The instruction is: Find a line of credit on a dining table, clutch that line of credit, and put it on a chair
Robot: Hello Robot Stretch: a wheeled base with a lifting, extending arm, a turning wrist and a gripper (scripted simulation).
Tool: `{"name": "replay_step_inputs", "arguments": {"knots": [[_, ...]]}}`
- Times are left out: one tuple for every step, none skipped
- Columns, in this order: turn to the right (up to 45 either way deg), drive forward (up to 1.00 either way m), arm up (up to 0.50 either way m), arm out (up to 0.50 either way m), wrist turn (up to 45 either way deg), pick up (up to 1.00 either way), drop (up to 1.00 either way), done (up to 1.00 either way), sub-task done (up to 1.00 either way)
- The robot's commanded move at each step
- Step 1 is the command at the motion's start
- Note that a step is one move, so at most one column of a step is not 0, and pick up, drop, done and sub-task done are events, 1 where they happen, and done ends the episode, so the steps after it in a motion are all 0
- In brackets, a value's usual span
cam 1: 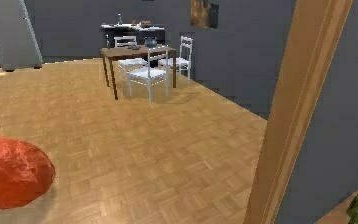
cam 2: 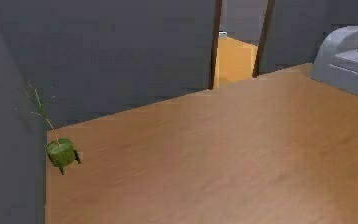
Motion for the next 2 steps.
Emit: {"name": "replay_step_inputs", "arguments": {"knots": [[-24.0,0.0,0.0,0.0,0.0,0.0,0.0,0.0,0.0],[0.0,1.0,0.0,0.0,0.0,0.0,0.0,0.0,0.0]]}}
